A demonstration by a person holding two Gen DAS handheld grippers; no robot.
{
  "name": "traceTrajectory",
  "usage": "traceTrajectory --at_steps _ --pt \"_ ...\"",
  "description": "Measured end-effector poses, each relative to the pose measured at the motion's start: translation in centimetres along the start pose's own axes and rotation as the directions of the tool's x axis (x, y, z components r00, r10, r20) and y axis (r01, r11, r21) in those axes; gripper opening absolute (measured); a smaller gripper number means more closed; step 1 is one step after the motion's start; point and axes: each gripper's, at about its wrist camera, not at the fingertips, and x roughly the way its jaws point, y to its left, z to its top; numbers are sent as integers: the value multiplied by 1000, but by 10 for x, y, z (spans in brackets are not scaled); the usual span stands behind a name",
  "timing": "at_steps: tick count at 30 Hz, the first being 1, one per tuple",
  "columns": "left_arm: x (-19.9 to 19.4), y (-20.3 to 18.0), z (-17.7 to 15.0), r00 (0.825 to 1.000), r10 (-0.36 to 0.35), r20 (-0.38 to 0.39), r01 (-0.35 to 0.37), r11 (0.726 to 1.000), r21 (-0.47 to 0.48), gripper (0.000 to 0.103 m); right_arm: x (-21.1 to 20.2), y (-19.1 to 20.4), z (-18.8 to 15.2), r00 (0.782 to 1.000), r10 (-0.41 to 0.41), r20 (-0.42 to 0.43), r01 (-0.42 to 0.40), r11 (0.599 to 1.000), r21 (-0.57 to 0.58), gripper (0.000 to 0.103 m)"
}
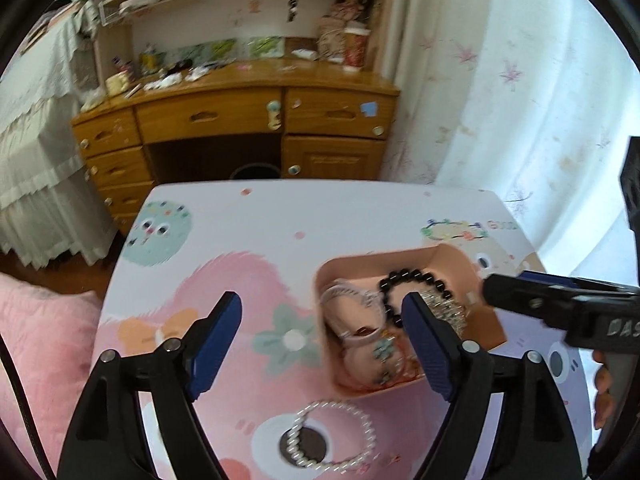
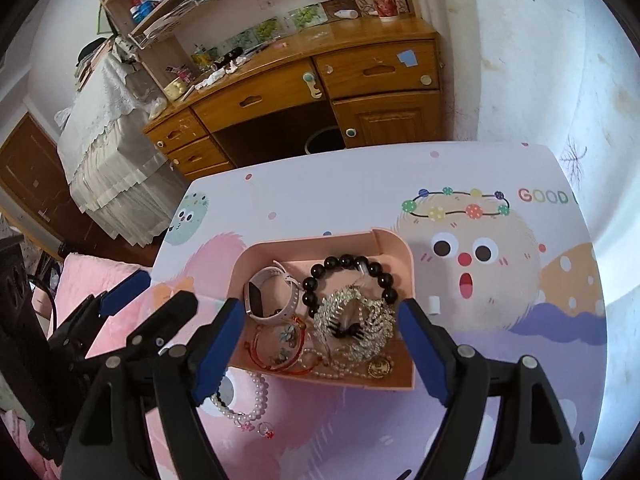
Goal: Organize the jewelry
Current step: 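Carry the brooch and hair comb into the pink box and open both tools, then move both open tools back over the pearl bracelet and rings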
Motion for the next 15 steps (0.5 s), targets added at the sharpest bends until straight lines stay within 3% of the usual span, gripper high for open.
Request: traceTrajectory --at_steps 6,15 --pt "-1 26 -21 996 39 -82 -41 999 -19 85 -2 1 -18 1000 24 4 -24 996 83 80" --pt "-11 46 -58 978 60 -198 -43 995 92 85 17 10 -70 998 32 -55 -24 992 127 80"
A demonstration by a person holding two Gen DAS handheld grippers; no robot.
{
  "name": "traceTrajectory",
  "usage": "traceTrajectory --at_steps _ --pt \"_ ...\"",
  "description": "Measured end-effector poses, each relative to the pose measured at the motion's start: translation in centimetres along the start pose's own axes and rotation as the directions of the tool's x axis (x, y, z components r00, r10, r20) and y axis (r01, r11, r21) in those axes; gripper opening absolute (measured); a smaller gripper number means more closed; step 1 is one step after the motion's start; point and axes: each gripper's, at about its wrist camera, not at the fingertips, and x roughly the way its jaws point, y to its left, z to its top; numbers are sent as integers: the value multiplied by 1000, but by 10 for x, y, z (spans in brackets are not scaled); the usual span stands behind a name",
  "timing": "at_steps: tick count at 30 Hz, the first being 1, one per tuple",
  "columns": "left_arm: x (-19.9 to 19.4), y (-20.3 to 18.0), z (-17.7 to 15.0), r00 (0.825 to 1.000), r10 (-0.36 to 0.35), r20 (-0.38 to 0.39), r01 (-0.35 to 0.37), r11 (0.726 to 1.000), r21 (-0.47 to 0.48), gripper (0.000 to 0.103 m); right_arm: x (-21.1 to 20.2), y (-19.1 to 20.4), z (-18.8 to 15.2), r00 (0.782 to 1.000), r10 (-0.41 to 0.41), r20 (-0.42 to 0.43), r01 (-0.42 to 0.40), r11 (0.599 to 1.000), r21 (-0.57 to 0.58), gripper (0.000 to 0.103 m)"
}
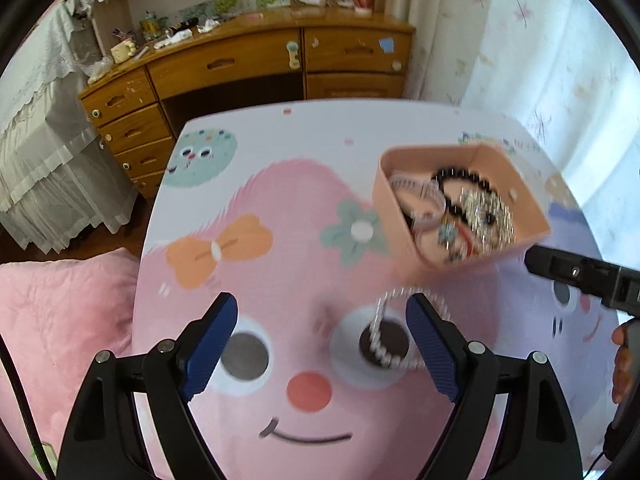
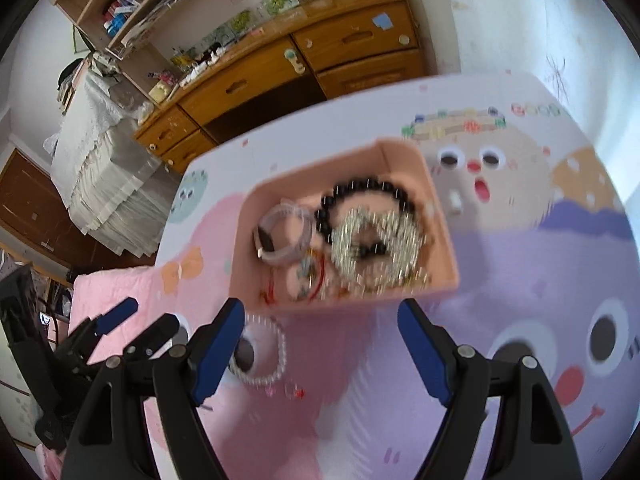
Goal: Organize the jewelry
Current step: 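Move both open tools back over the pearl bracelet and rings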
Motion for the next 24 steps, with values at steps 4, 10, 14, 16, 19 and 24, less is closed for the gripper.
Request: traceTrajectory --at_steps 4,10,14,16,19,24 --pt "1 -1 -10 999 -19 -40 21 999 43 85 10 5 -25 998 8 -58 -9 1000 -10 80" --pt "4 -9 -19 994 -70 -84 80 989 122 85 14 18 -60 996 -44 -80 36 994 -103 79" --pt "5 -21 -25 991 -95 -99 114 971 209 85 18 29 -83 991 -134 -22 125 963 -240 77" --pt "4 -26 -28 991 -103 -85 122 957 262 85 22 36 -92 985 -172 14 167 931 -325 75" --pt "3 -38 -33 991 -118 -60 132 921 368 85 30 48 -101 974 -217 63 223 872 -436 73" --pt "3 -59 -41 982 -181 -50 178 822 541 73 35 58 -105 970 -220 102 241 822 -516 65"
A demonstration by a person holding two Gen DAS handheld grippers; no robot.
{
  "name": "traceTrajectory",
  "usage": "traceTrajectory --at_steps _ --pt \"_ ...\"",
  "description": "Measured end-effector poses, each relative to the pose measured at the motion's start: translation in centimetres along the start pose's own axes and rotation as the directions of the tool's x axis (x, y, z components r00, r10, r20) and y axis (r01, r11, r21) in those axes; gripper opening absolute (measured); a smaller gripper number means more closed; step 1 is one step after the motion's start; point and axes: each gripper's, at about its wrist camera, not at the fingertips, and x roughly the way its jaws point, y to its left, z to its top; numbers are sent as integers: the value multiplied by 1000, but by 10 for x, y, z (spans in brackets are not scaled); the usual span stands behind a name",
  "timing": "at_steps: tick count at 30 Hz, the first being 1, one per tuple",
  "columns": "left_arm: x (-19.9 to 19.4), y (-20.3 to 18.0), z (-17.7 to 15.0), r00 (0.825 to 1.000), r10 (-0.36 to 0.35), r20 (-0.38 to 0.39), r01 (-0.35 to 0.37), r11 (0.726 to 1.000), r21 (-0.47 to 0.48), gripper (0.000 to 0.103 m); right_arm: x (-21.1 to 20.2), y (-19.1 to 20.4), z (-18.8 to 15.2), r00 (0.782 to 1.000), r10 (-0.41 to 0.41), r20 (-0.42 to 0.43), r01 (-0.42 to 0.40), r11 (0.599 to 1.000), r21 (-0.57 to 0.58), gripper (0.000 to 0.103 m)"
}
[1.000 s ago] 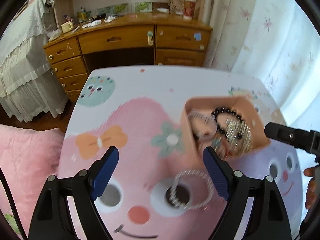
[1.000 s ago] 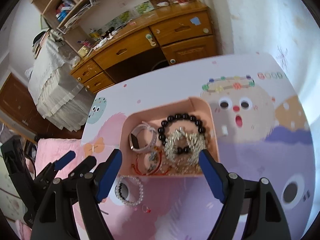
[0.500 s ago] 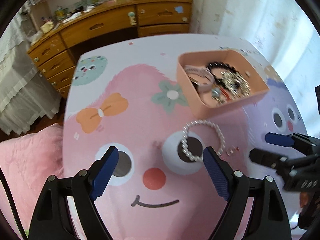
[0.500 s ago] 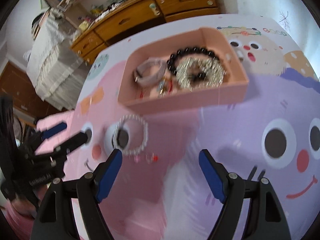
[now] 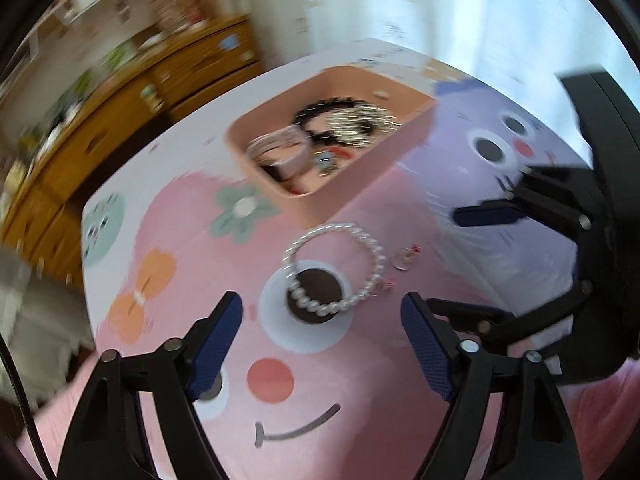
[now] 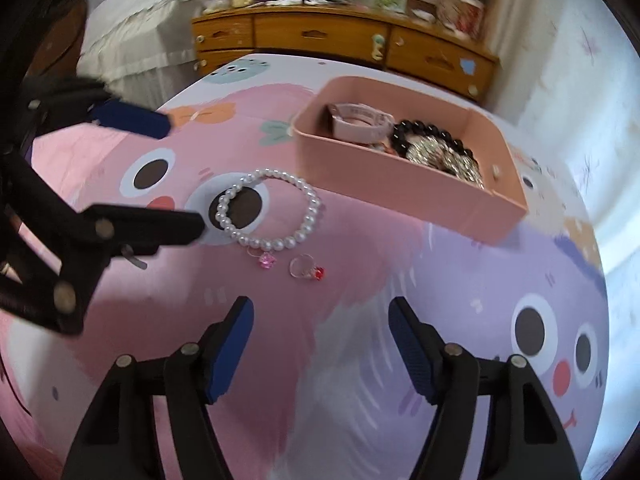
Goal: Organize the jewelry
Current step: 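Move both open tools back over the pearl bracelet and rings, then grasp the white pearl bracelet with the left tool while the right tool grasps the red ring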
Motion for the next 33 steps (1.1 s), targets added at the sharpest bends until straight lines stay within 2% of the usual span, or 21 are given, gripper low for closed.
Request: traceTrajectory --at_steps 1,5,12,18,23,24,25,27,30,33 --pt "2 -4 0 1000 -9 2 9 999 42 67 1 1 0 1000 0 0 0 1000 -4 62" --pt "14 -17 2 1000 18 5 -19 985 172 58 4 3 0 1000 -6 1 6 1000 -15 54" --pt "33 -7 2 1000 -24 -12 26 977 210 39 6 3 2 1000 -14 20 15 999 -49 52" --pt "40 0 -4 997 -77 -27 82 968 239 34 9 6 7 999 6 34 -3 996 -86 50" --pt "41 2 -4 993 -117 -28 120 951 286 33 10 8 9 999 30 38 -27 996 -83 40" --pt "42 2 -3 991 -131 -32 135 945 298 25 10 8 9 999 33 41 -30 996 -80 39" --pt "43 2 -3 986 -160 -44 166 939 300 12 10 8 9 999 37 40 -34 996 -78 38" --pt "44 4 -2 976 -212 -58 219 931 291 7 11 8 10 998 50 37 -48 997 -68 36" --pt "45 6 -4 972 -228 -49 233 933 273 7 12 4 10 995 86 41 -84 995 -45 32" --pt "47 14 -3 965 -256 -55 262 951 167 6 11 5 8 995 84 60 -80 995 -54 25"
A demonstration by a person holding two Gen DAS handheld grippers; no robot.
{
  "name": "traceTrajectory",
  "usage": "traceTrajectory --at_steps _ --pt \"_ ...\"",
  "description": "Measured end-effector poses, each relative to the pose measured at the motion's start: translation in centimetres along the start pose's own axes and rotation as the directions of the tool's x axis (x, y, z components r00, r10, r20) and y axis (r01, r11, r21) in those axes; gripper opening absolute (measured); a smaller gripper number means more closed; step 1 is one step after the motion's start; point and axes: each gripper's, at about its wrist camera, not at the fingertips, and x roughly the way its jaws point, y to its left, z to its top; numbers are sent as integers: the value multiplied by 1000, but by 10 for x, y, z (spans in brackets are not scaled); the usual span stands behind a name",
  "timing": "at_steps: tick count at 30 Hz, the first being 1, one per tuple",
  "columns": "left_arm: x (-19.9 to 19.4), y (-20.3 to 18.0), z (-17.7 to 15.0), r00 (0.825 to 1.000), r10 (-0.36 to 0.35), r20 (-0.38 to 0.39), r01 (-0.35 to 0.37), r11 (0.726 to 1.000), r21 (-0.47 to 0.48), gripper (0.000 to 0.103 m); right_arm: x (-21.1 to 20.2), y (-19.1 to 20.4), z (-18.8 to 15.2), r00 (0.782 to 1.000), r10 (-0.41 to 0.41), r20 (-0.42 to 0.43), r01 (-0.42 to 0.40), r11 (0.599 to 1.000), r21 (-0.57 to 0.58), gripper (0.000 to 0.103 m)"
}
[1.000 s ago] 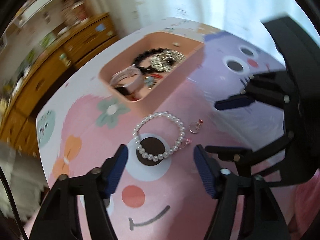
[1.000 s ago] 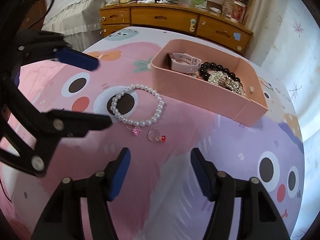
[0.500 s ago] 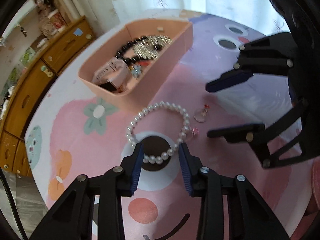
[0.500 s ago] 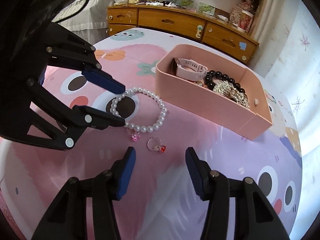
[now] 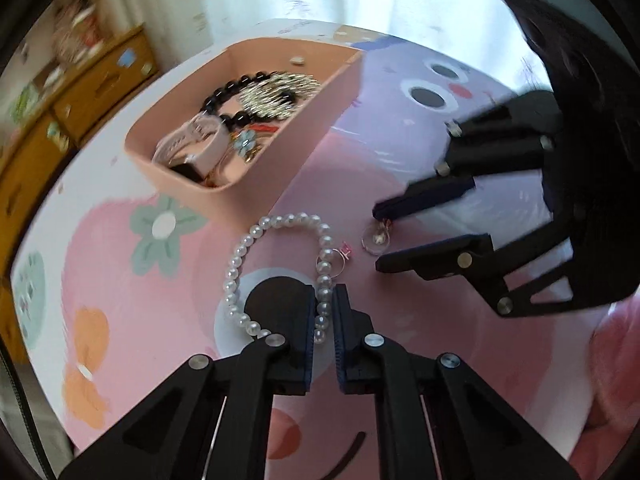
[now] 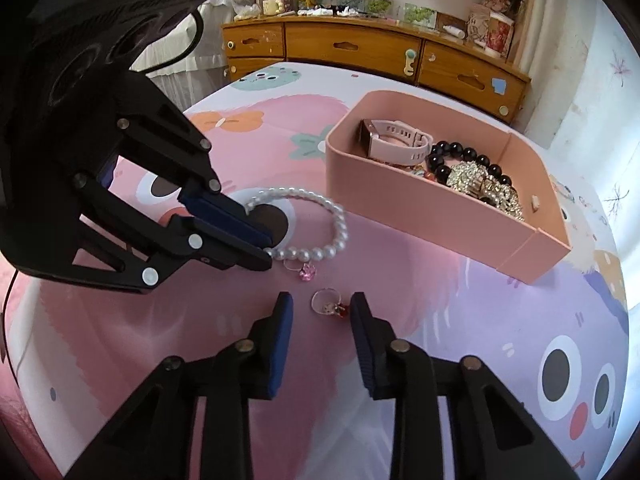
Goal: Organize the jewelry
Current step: 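Grasp the white pearl bracelet with the left tool while the right tool grasps the red ring, then carry the pearl bracelet and ring into the pink box and open both tools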
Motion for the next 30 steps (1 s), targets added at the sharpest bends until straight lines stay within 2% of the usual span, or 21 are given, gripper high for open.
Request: traceTrajectory --at_steps 2,4,8,12,20,23,28,30 --pt "0 4 -1 999 -33 5 33 997 -68 6 -1 1 0 1000 -5 4 5 1000 -5 13" --pt "-1 5 -5 997 -71 13 72 990 -124 5 -1 3 0 1000 -9 4 9 1000 -14 8" --pt "-6 6 -11 996 -82 36 87 976 -197 5 -1 0 1 1000 0 -6 0 1000 8 8" --pt "-16 8 -8 992 -97 77 115 952 -283 5 -2 -2 1 1000 13 -6 -13 999 37 8" --pt "-52 16 2 980 -71 184 142 902 -408 5 -14 -7 8 999 40 20 -41 997 62 8" --pt "-69 16 12 976 -17 215 110 896 -429 5 -21 -12 13 998 49 38 -52 996 78 8" --pt "-100 27 20 958 48 283 114 840 -530 5 -36 -19 27 995 47 83 -55 993 101 8" --pt "-109 30 23 950 67 306 117 830 -545 5 -43 -23 35 993 49 107 -61 991 119 8"
